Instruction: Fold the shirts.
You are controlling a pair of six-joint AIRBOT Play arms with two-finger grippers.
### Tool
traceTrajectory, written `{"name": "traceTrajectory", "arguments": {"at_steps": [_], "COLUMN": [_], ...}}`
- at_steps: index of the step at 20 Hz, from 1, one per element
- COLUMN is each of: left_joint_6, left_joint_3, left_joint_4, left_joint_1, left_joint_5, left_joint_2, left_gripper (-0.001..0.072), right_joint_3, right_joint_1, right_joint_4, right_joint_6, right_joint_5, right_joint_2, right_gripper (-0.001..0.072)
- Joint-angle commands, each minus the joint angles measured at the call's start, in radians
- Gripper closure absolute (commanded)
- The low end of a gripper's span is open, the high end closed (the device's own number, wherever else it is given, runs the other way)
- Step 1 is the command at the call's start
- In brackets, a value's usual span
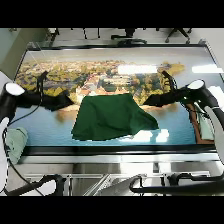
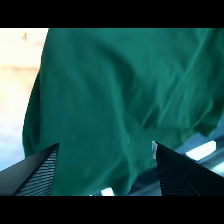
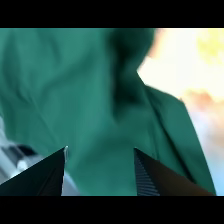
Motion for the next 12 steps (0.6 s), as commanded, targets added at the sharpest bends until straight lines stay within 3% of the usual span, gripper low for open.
{"name": "traceTrajectory", "arguments": {"at_steps": [1,4,8,12], "left_joint_6": [0.01,0.01,0.023,0.041], "left_joint_3": [-0.257,-0.493,-0.648,-0.678], "left_joint_4": [-0.001,-0.002,-0.099,-0.166], "left_joint_1": [0.068,0.077,0.077,0.048], "left_joint_5": [-0.036,0.109,0.287,0.33], "left_joint_2": [0.088,0.153,0.192,0.159], "left_gripper": [0.0054,0.0055,0.0054,0.0056], "right_joint_3": [-0.13,-0.254,-0.291,-0.29], "right_joint_1": [-0.051,-0.038,-0.026,0.016], "right_joint_4": [-0.079,-0.071,-0.061,-0.048], "right_joint_6": [0.036,-0.012,-0.04,-0.064], "right_joint_5": [0.058,-0.007,-0.08,-0.119], "right_joint_2": [0.082,0.107,0.053,-0.04], "right_gripper": [0.0229,0.0228,0.0228,0.023]}}
